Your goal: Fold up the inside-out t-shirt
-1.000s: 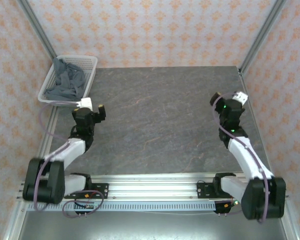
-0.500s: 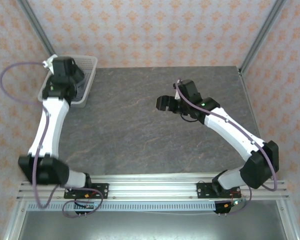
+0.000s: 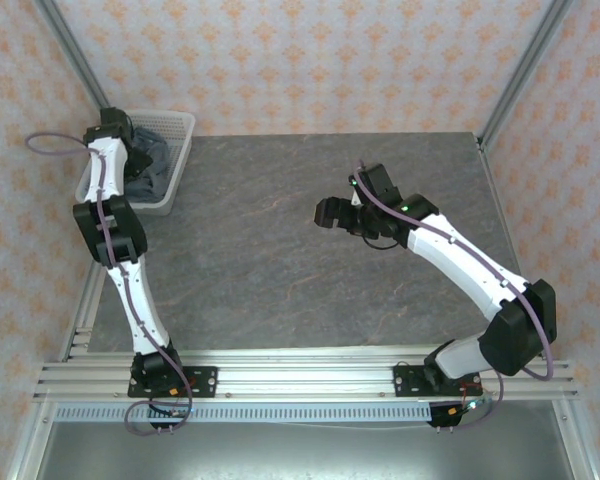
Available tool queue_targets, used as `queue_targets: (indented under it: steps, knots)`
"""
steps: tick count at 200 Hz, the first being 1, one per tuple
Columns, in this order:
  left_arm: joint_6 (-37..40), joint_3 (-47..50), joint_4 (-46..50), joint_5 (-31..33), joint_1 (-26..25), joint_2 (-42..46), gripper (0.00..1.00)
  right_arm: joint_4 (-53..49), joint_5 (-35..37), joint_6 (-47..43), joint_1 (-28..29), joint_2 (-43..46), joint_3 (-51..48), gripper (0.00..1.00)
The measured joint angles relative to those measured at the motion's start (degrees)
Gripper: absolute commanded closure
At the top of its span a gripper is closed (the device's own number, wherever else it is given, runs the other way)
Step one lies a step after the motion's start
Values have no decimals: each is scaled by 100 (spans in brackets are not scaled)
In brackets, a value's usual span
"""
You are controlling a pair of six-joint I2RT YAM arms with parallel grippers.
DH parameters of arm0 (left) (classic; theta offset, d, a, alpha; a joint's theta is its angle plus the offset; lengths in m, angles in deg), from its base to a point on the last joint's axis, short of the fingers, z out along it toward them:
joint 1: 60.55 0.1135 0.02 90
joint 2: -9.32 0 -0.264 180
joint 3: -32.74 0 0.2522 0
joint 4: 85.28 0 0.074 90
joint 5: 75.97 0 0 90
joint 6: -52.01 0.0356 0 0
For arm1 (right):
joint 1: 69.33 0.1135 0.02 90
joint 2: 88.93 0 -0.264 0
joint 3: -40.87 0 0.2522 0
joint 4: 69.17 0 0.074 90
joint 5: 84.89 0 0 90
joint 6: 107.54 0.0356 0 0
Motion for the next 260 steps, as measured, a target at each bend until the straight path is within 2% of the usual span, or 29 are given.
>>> queue_targets:
  steps: [7, 19, 38, 79, 95, 120, 139, 168, 187, 211, 215, 230, 236, 248, 260]
  knots:
    - [-24, -55, 63, -26, 15, -111, 15, -2, 0, 20, 0, 0, 0, 9]
    - [13, -55, 160, -131, 46, -236, 42, -11, 4, 35, 0, 0, 0, 9]
    - [72, -55, 186, -487, 109, -319, 100, -52, 46, 33, 0, 0, 0, 9]
    - [216, -409, 210, -1209, 168, -153, 100, -107, 160, 37, 0, 0, 0, 8]
    - [155, -345, 146, -1615, 153, 323, 100, -105, 219, 81, 0, 7, 0, 8]
    - [20, -120, -247, -2090, -57, 1720, 100, -96, 365, 186, 0, 90, 0, 8]
    - [-20, -295, -575, -2328, -575, 2855, 100, -35, 505, 273, 0, 234, -4, 7]
    - [2, -518, -1108, -2708, -1812, 4148, 100, 107, 785, 339, 0, 527, -79, 5]
    - [35, 299, -1486, -2750, -2426, 4819, 100, 166, 990, 372, 0, 721, -212, 4]
    - [140, 2048, -2020, -2562, -2994, 5215, 100, 107, 1353, 378, -2, 925, -352, 2]
    - [184, 2409, -2124, -2509, -3097, 5202, 94, 72, 1416, 380, -2, 953, -354, 2]
    - [404, 3495, -2302, -2363, -3401, 4972, 55, -44, 1700, 415, -57, 1161, -398, 2]
    - [470, 3950, -2345, -2306, -3499, 4833, 45, -87, 1799, 420, -96, 1283, -442, 3]
    - [612, 4813, -2337, -2173, -3635, 4669, 34, -122, 1980, 409, -175, 1615, -581, 4]
    - [741, 5414, -2208, -1976, -3674, 4717, 31, -125, 2039, 302, -229, 1937, -728, 5]
